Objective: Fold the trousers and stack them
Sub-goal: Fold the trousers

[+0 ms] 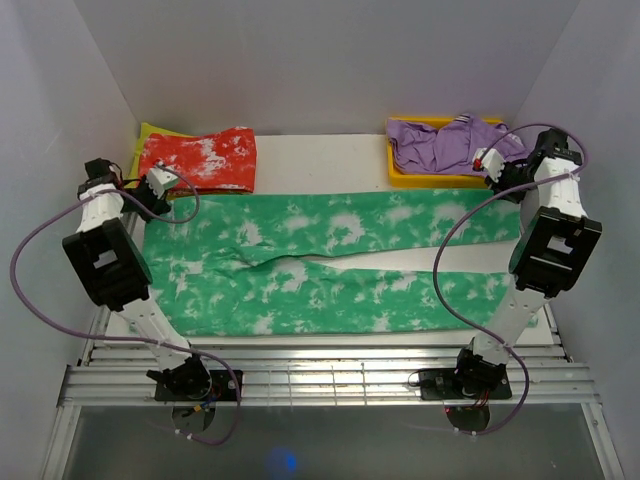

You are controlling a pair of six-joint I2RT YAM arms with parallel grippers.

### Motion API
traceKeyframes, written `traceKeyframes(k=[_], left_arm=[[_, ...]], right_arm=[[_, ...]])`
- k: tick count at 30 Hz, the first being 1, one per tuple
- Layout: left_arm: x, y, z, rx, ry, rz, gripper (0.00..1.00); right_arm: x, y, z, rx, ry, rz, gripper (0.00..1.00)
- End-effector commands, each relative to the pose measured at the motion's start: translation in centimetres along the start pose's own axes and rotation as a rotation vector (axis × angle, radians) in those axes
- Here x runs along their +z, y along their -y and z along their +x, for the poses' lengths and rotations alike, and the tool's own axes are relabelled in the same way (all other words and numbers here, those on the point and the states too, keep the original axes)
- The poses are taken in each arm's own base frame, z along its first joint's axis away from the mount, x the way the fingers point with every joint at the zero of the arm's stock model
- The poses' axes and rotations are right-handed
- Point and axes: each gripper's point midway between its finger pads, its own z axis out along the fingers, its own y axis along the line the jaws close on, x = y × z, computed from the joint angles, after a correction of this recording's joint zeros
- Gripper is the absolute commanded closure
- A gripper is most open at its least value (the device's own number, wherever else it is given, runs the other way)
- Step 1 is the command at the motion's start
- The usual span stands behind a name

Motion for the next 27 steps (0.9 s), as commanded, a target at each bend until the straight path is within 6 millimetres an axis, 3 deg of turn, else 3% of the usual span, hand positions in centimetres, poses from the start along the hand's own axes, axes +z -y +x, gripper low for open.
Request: traceKeyframes(k=[1,2,5,6,7,8,9,10,11,12,13,14,15,17,20,24,27], left_arm=[[-4.5,-2.9,-6.2,0.128,0.175,-0.215,1.00],[-5.9,-2.8,-7.4,0.148,0.200,-0.254,1.00],[-6.8,-2.8,-7.2,0.094,0.241,-0.352,1.00],[-8.6,-4.4,-8.6,0.158,0.267,-0.455,1.00],[-8.0,-3.5,-7.4,0.062,0.281,-0.468,1.00],[-9.0,-4.1,-7.3,0.052,0.298,-0.526,1.00],[-10.8,-5.6,-8.5,0.102,0.342,-0.617,1.00],[-10.6,-5.4,-7.6,0.002,0.371,-0.635,1.00],[-11.9,-6.5,-7.9,0.000,0.399,-0.701,1.00],[-11.9,-6.8,-7.3,-0.036,0.404,-0.711,1.00],[-11.8,-6.7,-7.1,-0.088,0.429,-0.700,1.00],[-12.1,-6.8,-6.8,-0.097,0.441,-0.709,1.00],[-12.1,-6.7,-6.8,-0.107,0.454,-0.708,1.00],[-11.9,-5.5,-6.6,-0.139,0.480,-0.700,1.00],[-12.7,-3.8,-7.8,-0.093,0.516,-0.677,1.00],[-13.0,-0.4,-7.3,-0.049,0.517,-0.642,1.00],[-14.3,2.4,-6.9,0.018,0.509,-0.615,1.00]], right_arm=[[-4.8,3.0,-2.4,-0.020,0.084,0.134,0.92],[-5.7,3.4,-2.7,-0.028,0.092,0.157,0.92],[-7.8,4.7,-2.9,-0.042,0.119,0.234,0.92],[-8.4,5.1,-3.0,-0.033,0.131,0.263,0.92],[-9.0,5.5,-2.7,-0.030,0.145,0.289,0.92],[-9.6,6.1,-2.8,-0.043,0.150,0.335,0.92],[-9.9,6.4,-2.6,-0.032,0.154,0.360,0.92],[-10.8,6.6,-3.0,-0.046,0.165,0.392,0.92],[-11.2,7.6,-3.3,-0.073,0.174,0.443,0.92],[-10.7,7.1,-3.1,-0.067,0.181,0.449,0.92],[-11.0,7.3,-3.5,-0.063,0.205,0.471,0.92],[-12.4,8.3,-4.5,-0.095,0.223,0.540,0.92],[-12.2,7.8,-4.5,-0.083,0.238,0.543,0.92],[-13.6,7.6,-6.1,-0.112,0.283,0.579,0.92],[-14.9,7.0,-7.2,-0.157,0.298,0.592,0.92],[-16.6,5.2,-6.1,-0.187,0.269,0.587,0.92],[-16.9,2.1,-5.4,-0.235,0.247,0.546,0.92]])
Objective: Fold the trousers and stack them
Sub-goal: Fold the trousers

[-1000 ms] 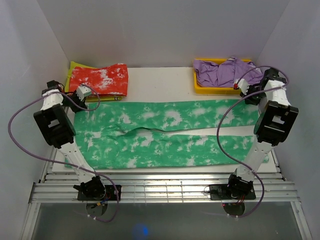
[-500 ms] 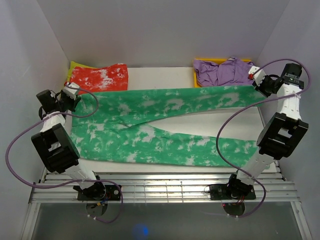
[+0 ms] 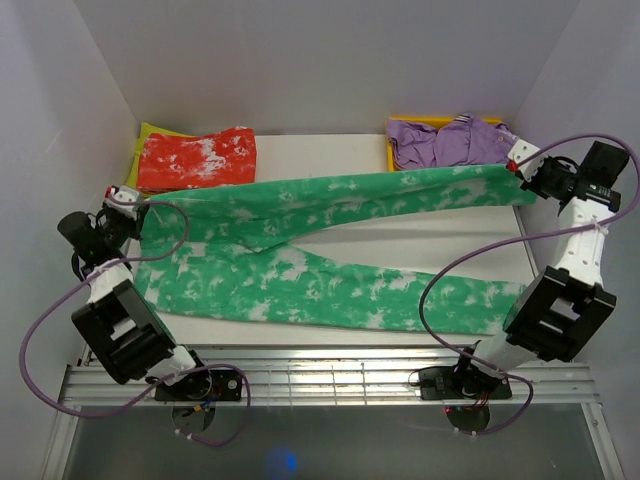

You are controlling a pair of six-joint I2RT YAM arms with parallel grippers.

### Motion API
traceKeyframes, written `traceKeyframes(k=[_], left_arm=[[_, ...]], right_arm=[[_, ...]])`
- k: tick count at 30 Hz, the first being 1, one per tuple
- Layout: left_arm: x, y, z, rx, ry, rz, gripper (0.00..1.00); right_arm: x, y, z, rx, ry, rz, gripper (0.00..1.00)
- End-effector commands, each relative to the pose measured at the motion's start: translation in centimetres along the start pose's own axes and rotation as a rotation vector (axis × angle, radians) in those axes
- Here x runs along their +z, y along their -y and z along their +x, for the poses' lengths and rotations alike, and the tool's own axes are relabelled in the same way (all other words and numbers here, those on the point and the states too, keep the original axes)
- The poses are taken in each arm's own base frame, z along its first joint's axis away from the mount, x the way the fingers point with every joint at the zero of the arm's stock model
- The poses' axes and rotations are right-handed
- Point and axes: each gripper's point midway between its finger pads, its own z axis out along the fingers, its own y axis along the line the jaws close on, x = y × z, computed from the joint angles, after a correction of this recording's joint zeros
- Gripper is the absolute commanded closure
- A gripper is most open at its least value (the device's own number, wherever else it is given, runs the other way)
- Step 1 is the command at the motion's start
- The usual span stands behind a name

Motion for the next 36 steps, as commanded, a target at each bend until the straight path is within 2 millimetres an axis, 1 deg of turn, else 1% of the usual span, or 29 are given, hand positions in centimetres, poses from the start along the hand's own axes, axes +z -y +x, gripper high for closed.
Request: traceKeyframes(k=[1,2,3,4,5,6,7,8,9,10,11,12,13,15,16,17,20,22,25,26,27,28,29,30,31,32,33,35,36], left_arm=[[-3.4,0.8,-3.0,0.183,0.082,0.019,1.00],[-4.7,0.9,-2.0,0.170,0.057,0.014,1.00],[-5.7,1.7,-2.4,0.199,0.073,0.039,1.00],[-6.4,2.1,-1.7,0.243,0.064,0.048,1.00],[-7.8,1.6,-0.9,0.252,0.044,0.028,1.00],[-8.6,3.3,0.9,0.172,0.001,0.072,1.00],[-9.2,3.6,1.2,0.323,0.007,0.110,1.00],[-10.7,5.8,3.4,0.210,-0.046,0.147,1.00],[-11.3,6.5,4.7,0.204,-0.067,0.162,1.00],[-11.9,6.9,5.8,0.204,-0.092,0.167,1.00],[-12.9,7.7,7.2,0.225,-0.125,0.182,1.00],[-13.4,8.1,8.4,0.229,-0.156,0.197,1.00],[-14.2,8.4,10.6,0.200,-0.221,0.211,1.00],[-15.0,8.6,12.4,0.207,-0.269,0.230,1.00],[-15.4,8.5,13.3,0.206,-0.291,0.234,1.00],[-16.0,8.2,14.6,0.203,-0.326,0.237,1.00],[-16.8,7.5,16.4,0.206,-0.380,0.236,1.00],[-16.8,6.8,16.3,0.213,-0.382,0.222,1.00],[-16.3,5.7,14.1,0.238,-0.328,0.196,1.00],[-16.4,6.1,13.2,0.214,-0.311,0.207,1.00],[-16.4,5.9,12.1,0.227,-0.298,0.208,1.00],[-16.5,4.9,11.2,0.262,-0.299,0.207,1.00],[-16.8,5.5,10.5,0.218,-0.296,0.225,1.00],[-17.0,5.4,10.1,0.211,-0.292,0.228,1.00],[-17.5,4.3,9.4,0.262,-0.290,0.220,1.00],[-17.9,4.8,9.0,0.232,-0.286,0.231,1.00],[-18.2,4.7,8.9,0.231,-0.290,0.228,1.00],[-19.1,5.0,9.5,0.239,-0.326,0.253,1.00],[-19.5,5.4,10.0,0.242,-0.344,0.272,1.00]], right_arm=[[-4.0,-0.2,0.2,-0.123,-0.026,0.035,0.92],[-5.0,-2.3,0.3,-0.119,-0.034,0.016,0.92],[-5.6,-3.3,0.6,-0.135,-0.041,0.007,0.92],[-7.4,-3.6,0.8,-0.214,-0.062,0.029,0.92],[-7.9,-5.1,1.5,-0.214,-0.078,0.009,0.92],[-8.4,-7.7,3.3,-0.183,-0.103,-0.021,0.92],[-9.0,-8.7,3.6,-0.237,-0.114,-0.034,0.92],[-9.2,-10.8,4.2,-0.211,-0.121,-0.082,0.92],[-9.6,-13.4,5.5,-0.177,-0.140,-0.117,0.92],[-10.0,-14.3,5.8,-0.233,-0.150,-0.133,0.92],[-10.2,-15.6,6.4,-0.234,-0.158,-0.150,0.92],[-10.5,-18.0,7.5,-0.202,-0.174,-0.170,0.92],[-10.8,-18.9,8.2,-0.210,-0.197,-0.188,0.92],[-11.4,-20.7,9.4,-0.223,-0.227,-0.218,0.92],[-11.5,-22.1,9.8,-0.210,-0.234,-0.246,0.92],[-11.7,-22.5,10.1,-0.231,-0.237,-0.256,0.92],[-12.4,-23.3,10.7,-0.215,-0.253,-0.266,0.92],[-12.6,-23.0,10.2,-0.232,-0.241,-0.264,0.92],[-12.7,-22.1,9.1,-0.299,-0.213,-0.255,0.92],[-12.9,-22.1,8.8,-0.309,-0.209,-0.265,0.92],[-13.0,-22.1,8.8,-0.323,-0.220,-0.274,0.92],[-13.3,-22.0,9.1,-0.337,-0.238,-0.284,0.92],[-13.6,-21.7,9.1,-0.342,-0.246,-0.283,0.92],[-13.8,-21.4,9.1,-0.339,-0.249,-0.277,0.92],[-13.8,-21.2,9.2,-0.333,-0.243,-0.274,0.92],[-13.9,-20.8,9.0,-0.331,-0.237,-0.266,0.92],[-14.1,-20.3,8.9,-0.323,-0.237,-0.266,0.92],[-14.3,-20.7,9.2,-0.327,-0.244,-0.290,0.92],[-14.5,-21.3,9.6,-0.324,-0.252,-0.301,0.92]])
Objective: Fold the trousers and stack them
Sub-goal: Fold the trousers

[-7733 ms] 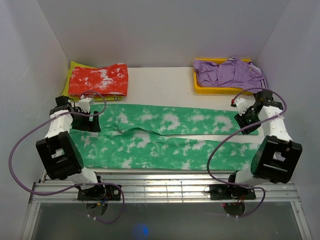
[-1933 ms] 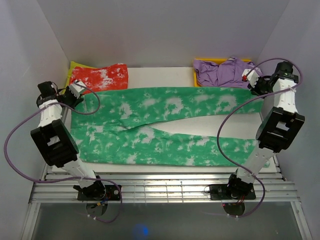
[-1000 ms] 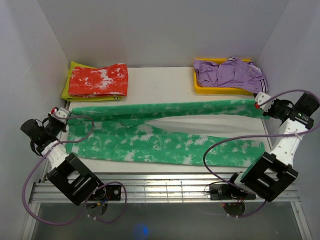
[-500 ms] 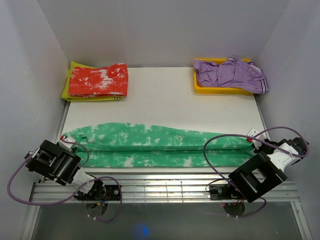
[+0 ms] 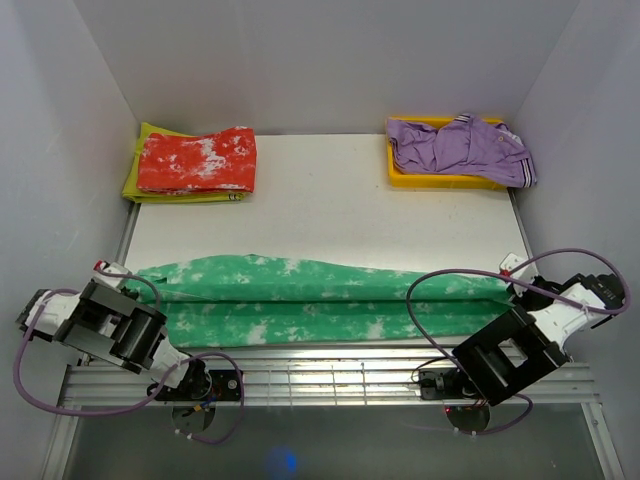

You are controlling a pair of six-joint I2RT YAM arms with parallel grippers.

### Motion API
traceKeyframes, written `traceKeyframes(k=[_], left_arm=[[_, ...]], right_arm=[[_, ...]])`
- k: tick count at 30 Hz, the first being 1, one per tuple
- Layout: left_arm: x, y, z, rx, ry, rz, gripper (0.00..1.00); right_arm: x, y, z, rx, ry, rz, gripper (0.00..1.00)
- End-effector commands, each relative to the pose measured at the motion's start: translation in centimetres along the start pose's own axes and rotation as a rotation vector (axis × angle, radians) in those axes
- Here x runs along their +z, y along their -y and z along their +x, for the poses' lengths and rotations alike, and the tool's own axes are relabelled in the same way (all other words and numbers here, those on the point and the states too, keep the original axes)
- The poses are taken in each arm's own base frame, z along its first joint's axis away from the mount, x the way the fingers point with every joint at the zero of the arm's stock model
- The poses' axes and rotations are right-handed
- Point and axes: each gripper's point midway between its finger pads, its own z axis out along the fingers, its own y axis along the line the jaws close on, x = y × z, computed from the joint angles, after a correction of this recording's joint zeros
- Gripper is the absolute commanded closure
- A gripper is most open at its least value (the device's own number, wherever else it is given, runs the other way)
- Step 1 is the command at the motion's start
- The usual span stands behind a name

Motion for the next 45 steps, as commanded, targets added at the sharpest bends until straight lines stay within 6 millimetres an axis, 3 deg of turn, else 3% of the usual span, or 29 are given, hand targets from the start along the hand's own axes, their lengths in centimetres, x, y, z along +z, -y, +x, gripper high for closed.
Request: traceKeyframes(k=[1,4,5,6,7,8,10,11,12,15,18,21,23,24,25,26,27,29,30,31,33,35,38,41,42,45], left_arm=[[-1.8,-0.1,1.1,0.248,-0.080,0.041,1.00],[-1.7,2.2,3.4,0.251,-0.126,0.116,1.00],[-2.1,3.1,4.3,0.262,-0.164,0.152,0.96],[-2.1,4.0,4.8,0.305,-0.168,0.174,0.74],[-2.9,4.1,5.2,0.310,-0.182,0.157,0.66],[-3.2,4.4,4.5,0.299,-0.158,0.146,0.58],[-4.8,2.7,3.4,0.293,-0.148,0.105,0.17],[-5.1,1.9,2.9,0.278,-0.149,0.071,0.14],[-5.6,1.0,2.3,0.294,-0.154,0.040,0.14],[-7.2,-1.4,1.2,0.301,-0.180,-0.024,0.13],[-8.4,-4.7,-1.1,0.220,-0.128,-0.134,0.10],[-7.2,-5.6,-1.9,0.081,-0.129,-0.072,0.11],[-5.0,-3.2,-1.4,0.094,-0.176,0.038,0.13],[-4.2,-2.3,-1.4,0.085,-0.189,0.051,0.14],[-3.3,-1.4,-1.2,0.072,-0.215,0.060,0.14],[-1.9,-1.6,-2.0,0.190,-0.283,0.059,0.15],[-0.2,1.5,-0.6,0.116,-0.304,0.104,0.19],[1.8,3.1,-0.5,0.199,-0.356,0.136,0.20],[2.5,5.3,0.3,0.144,-0.384,0.152,0.21],[3.7,6.6,0.4,0.163,-0.401,0.198,0.22],[4.5,6.7,1.6,0.159,-0.455,0.189,0.24],[5.7,7.2,2.5,0.103,-0.482,0.198,0.25],[7.7,6.9,3.2,-0.018,-0.522,0.234,0.30],[10.5,5.2,2.8,-0.113,-0.535,0.244,0.35],[11.3,4.5,2.6,-0.127,-0.535,0.233,0.35],[14.4,2.6,1.8,-0.158,-0.540,0.223,0.38]], right_arm=[[-1.5,3.4,1.5,-0.600,-0.114,-0.005,0.92],[-0.7,0.9,3.4,-0.657,-0.146,-0.078,0.91],[-0.6,0.3,3.9,-0.676,-0.161,-0.096,0.84],[-0.5,-0.1,4.5,-0.692,-0.180,-0.104,0.64],[-0.6,0.2,4.9,-0.706,-0.203,-0.091,0.48],[-1.0,0.8,4.8,-0.702,-0.207,-0.070,0.22],[-1.5,2.4,4.2,-0.656,-0.177,-0.014,0.09],[-2.8,4.5,3.6,-0.665,-0.187,0.020,0.05],[-3.4,5.3,3.4,-0.654,-0.182,0.032,0.10],[-5.1,8.3,3.3,-0.636,-0.190,0.059,0.10],[-6.3,10.9,2.5,-0.602,-0.178,0.110,0.10],[-5.5,11.7,0.9,-0.480,-0.134,0.099,0.10],[-4.4,10.7,0.4,-0.331,-0.132,0.050,0.10],[-2.9,10.2,-1.3,-0.323,-0.107,0.002,0.08],[-2.1,8.9,-1.5,-0.274,-0.121,-0.054,0.06],[-1.3,8.1,-2.1,-0.238,-0.116,-0.088,0.05],[0.2,6.8,-3.7,-0.170,-0.098,-0.136,0.03],[1.4,4.0,-3.9,-0.099,-0.123,-0.239,0.00],[2.3,2.7,-4.7,-0.063,-0.127,-0.288,0.06],[2.6,1.6,-4.2,-0.039,-0.158,-0.324,0.08],[3.6,-1.0,-3.4,-0.013,-0.188,-0.403,0.12],[4.7,-2.7,-1.3,0.017,-0.264,-0.434,0.16],[6.0,-3.6,1.0,0.056,-0.350,-0.441,0.18],[7.7,-2.7,1.9,0.119,-0.379,-0.411,0.20],[8.2,-1.4,1.6,0.128,-0.376,-0.376,0.21],[9.5,-0.3,0.9,0.203,-0.371,-0.354,0.21]])
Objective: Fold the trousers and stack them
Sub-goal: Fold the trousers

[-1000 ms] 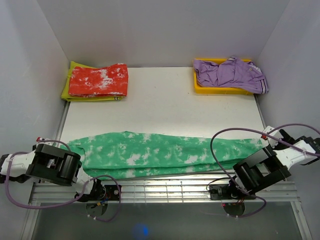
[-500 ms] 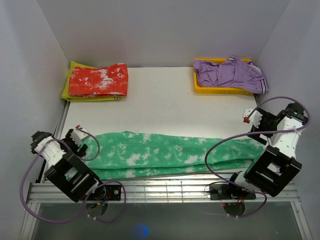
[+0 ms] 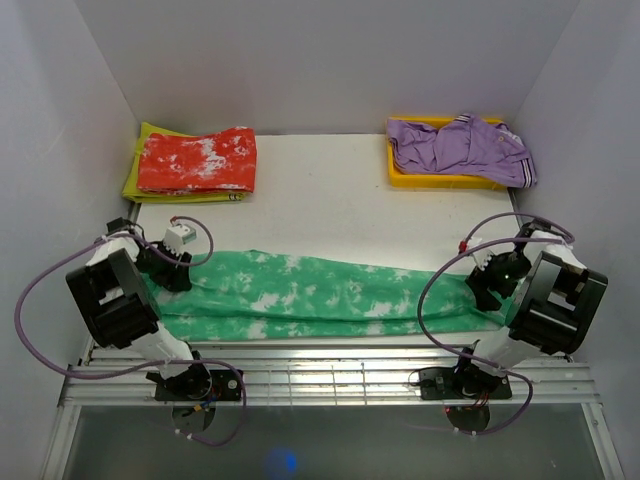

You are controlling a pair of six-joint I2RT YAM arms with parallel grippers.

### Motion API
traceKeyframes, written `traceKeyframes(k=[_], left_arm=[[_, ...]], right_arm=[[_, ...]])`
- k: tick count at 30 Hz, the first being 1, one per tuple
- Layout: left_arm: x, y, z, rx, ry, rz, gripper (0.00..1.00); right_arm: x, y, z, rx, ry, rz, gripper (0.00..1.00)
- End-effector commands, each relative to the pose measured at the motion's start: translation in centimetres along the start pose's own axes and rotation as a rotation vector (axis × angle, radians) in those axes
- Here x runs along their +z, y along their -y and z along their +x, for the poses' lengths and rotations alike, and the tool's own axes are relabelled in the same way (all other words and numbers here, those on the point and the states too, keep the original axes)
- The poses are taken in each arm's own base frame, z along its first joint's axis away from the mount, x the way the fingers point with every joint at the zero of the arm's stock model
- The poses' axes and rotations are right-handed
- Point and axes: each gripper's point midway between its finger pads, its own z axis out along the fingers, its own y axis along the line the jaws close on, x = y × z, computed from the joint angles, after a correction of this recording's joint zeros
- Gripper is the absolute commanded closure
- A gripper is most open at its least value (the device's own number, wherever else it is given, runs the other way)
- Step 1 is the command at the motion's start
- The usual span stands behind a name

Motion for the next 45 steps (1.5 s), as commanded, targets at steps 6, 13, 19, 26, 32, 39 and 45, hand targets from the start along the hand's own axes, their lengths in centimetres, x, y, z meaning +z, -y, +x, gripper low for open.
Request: traceKeyframes(k=[6,13,19,26,32,39,45], left_arm=[[2.5,-6.1,-6.1,-0.073,0.039,-0.084,0.39],[-5.3,-2.5,-11.6,0.038,0.235,-0.112,0.11],[-13.1,-0.5,-16.4,0.049,0.400,-0.273,0.02],[-16.9,0.5,-18.6,-0.140,0.506,-0.332,0.02],[-16.5,1.9,-18.8,-0.212,0.504,-0.227,0.08],[-15.7,1.5,-18.8,-0.187,0.488,-0.208,0.08],[-13.3,0.7,-17.5,-0.213,0.433,-0.163,0.07]], right_arm=[[-1.9,8.2,-3.8,0.128,0.043,0.209,0.21],[-11.5,8.1,-10.3,0.244,0.261,0.278,0.13],[-17.3,5.8,-11.7,0.452,0.357,0.389,0.01],[-15.0,3.7,-7.8,0.706,0.295,0.437,0.09],[-12.7,3.8,-2.8,0.948,0.242,0.435,0.07],[-8.6,2.1,0.5,1.193,0.184,0.264,0.20],[-8.6,3.0,0.6,1.313,0.146,0.133,0.27]])
